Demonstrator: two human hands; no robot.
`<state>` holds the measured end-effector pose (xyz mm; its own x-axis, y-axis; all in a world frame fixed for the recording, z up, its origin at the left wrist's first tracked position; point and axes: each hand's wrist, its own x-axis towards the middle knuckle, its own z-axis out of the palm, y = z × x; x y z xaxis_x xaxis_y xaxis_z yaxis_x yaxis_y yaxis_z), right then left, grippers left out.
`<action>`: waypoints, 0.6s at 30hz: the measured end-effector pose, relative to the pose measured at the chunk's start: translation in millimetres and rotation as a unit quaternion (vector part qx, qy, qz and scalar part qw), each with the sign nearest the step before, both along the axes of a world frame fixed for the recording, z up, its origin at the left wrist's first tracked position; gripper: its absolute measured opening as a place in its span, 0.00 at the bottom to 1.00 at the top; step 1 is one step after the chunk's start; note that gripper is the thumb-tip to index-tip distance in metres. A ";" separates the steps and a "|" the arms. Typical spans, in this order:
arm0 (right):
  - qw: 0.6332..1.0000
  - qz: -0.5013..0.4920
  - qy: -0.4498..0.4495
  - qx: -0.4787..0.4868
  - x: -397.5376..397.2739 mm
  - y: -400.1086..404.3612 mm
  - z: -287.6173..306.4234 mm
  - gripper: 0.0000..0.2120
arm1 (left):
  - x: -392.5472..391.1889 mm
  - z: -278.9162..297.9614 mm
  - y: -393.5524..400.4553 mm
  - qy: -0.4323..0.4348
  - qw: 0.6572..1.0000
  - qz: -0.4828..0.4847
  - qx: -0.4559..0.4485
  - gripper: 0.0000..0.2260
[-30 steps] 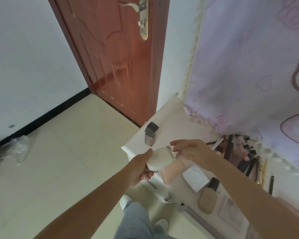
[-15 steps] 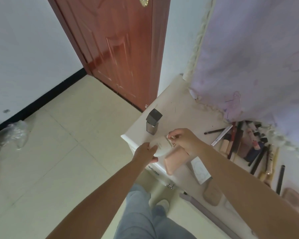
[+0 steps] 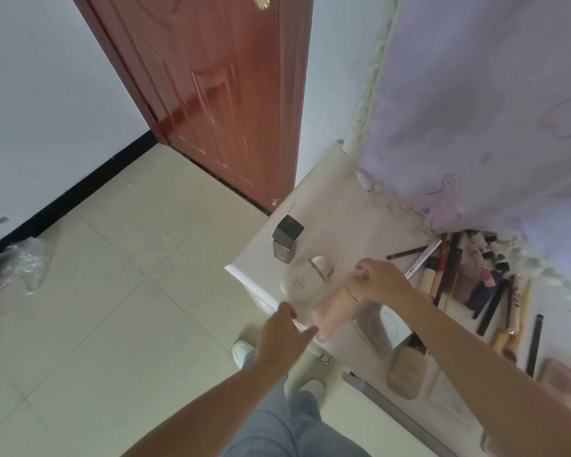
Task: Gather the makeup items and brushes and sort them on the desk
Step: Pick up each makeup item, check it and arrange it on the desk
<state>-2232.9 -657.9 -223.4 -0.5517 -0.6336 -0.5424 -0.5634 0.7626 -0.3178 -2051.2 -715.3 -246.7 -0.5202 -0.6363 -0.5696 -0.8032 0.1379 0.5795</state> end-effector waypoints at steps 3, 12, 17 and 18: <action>0.999 -0.001 -0.028 0.026 7.4 4.1 -2.9 0.18 | -5.6 -9.4 21.3 0.002 0.998 -0.059 0.012 0.21; 0.963 -0.141 -0.221 -0.069 16.4 19.9 15.6 0.08 | -11.2 -6.3 36.4 0.017 0.999 -0.040 0.004 0.26; 0.948 -0.185 -0.249 -0.069 16.7 29.6 51.6 0.09 | -9.0 14.4 42.7 0.114 0.987 -0.081 -0.081 0.24; 0.942 -0.201 -0.256 -0.079 16.7 30.9 58.1 0.10 | -11.4 19.7 41.8 0.137 0.982 -0.086 -0.099 0.24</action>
<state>-2216.2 -627.0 -165.4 -0.4562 -0.5243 -0.7190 0.0187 0.8021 -0.5968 -2062.5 -673.5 -226.9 -0.7467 -0.6092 -0.2670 -0.5752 0.3898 0.7192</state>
